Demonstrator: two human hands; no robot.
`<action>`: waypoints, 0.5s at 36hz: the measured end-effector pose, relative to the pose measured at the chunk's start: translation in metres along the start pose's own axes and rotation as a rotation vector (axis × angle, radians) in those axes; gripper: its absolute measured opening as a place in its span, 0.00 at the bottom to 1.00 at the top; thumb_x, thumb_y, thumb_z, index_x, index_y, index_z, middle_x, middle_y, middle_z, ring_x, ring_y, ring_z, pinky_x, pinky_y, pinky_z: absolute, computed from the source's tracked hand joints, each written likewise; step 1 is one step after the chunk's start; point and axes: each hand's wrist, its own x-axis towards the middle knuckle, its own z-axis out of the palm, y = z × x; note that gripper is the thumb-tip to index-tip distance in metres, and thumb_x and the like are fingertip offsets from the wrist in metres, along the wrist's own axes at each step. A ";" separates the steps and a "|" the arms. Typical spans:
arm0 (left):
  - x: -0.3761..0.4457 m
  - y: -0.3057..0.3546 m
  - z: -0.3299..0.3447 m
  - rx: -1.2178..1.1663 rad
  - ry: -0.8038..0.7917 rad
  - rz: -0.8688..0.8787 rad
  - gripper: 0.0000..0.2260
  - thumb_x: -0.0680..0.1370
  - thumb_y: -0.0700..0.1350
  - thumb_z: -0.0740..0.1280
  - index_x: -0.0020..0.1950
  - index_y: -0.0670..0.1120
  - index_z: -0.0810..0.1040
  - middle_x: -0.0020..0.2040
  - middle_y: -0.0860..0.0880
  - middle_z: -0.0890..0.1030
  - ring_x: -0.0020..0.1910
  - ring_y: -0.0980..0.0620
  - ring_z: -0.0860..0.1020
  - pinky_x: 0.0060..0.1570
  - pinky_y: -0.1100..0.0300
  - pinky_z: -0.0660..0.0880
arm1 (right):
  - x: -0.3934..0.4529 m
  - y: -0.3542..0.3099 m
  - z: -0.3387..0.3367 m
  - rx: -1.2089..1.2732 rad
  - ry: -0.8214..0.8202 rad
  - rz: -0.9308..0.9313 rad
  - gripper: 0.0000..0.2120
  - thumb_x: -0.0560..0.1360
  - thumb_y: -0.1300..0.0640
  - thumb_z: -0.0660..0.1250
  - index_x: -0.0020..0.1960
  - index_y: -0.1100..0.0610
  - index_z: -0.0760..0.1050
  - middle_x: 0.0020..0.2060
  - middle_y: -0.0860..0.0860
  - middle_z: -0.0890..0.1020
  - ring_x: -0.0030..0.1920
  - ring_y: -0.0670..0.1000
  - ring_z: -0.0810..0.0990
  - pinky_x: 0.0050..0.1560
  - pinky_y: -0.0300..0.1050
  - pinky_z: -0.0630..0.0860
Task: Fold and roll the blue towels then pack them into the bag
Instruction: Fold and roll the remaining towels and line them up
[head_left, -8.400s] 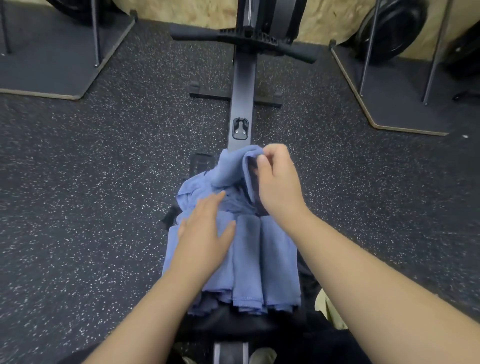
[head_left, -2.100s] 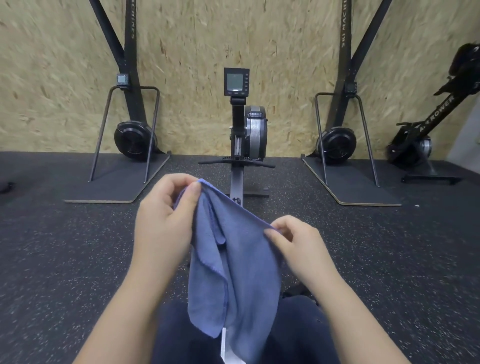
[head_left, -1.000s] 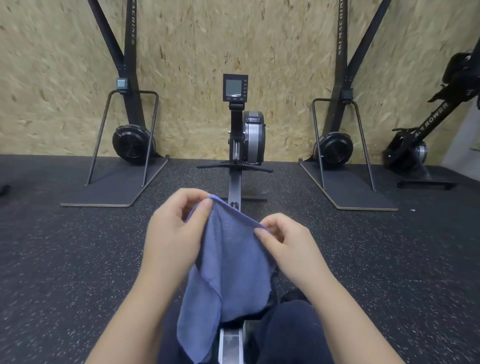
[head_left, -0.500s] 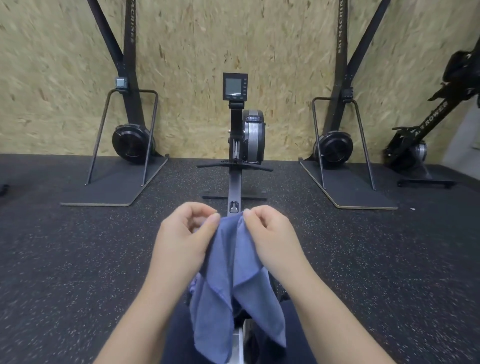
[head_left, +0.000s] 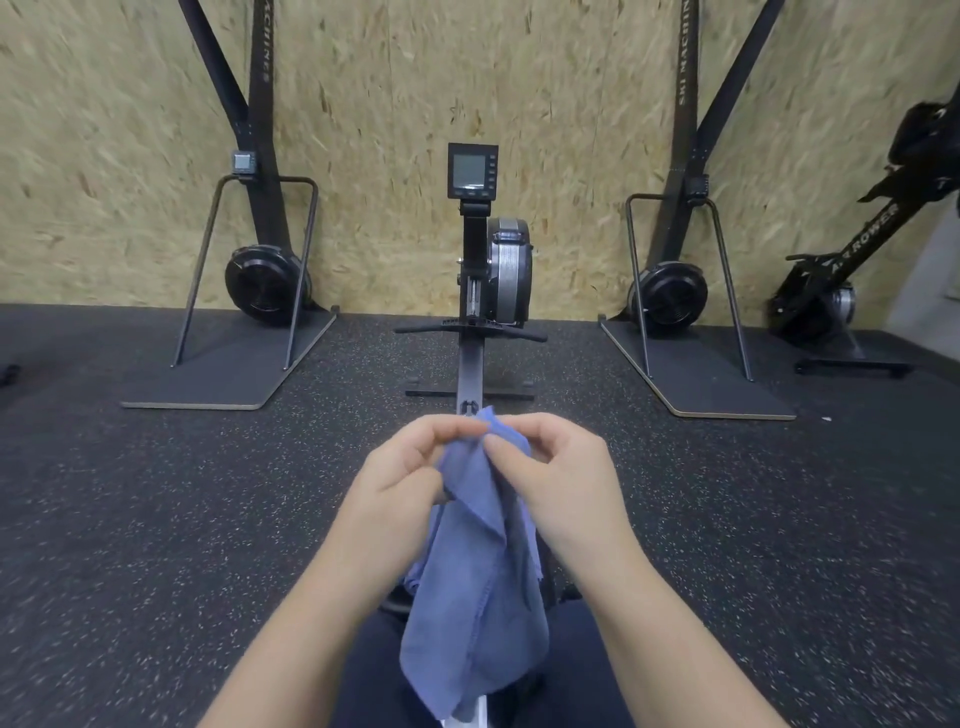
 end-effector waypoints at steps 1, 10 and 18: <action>-0.001 0.001 0.001 -0.004 -0.003 0.001 0.21 0.63 0.35 0.56 0.51 0.47 0.80 0.46 0.50 0.85 0.47 0.53 0.82 0.44 0.62 0.77 | 0.000 0.000 -0.001 0.021 0.010 0.001 0.06 0.72 0.64 0.70 0.44 0.54 0.82 0.37 0.44 0.85 0.36 0.38 0.80 0.36 0.31 0.74; -0.002 0.007 0.008 0.284 0.144 0.188 0.18 0.75 0.32 0.67 0.44 0.58 0.81 0.42 0.63 0.83 0.41 0.63 0.81 0.43 0.72 0.72 | -0.001 -0.004 -0.002 0.046 -0.020 -0.046 0.07 0.76 0.62 0.68 0.43 0.52 0.82 0.34 0.40 0.83 0.36 0.36 0.80 0.36 0.29 0.72; 0.001 0.005 0.008 0.401 0.208 0.289 0.10 0.74 0.44 0.66 0.44 0.60 0.82 0.45 0.60 0.78 0.46 0.56 0.79 0.42 0.68 0.72 | -0.003 -0.002 -0.003 0.043 -0.013 -0.010 0.04 0.74 0.61 0.70 0.46 0.57 0.84 0.40 0.47 0.86 0.41 0.42 0.83 0.42 0.32 0.76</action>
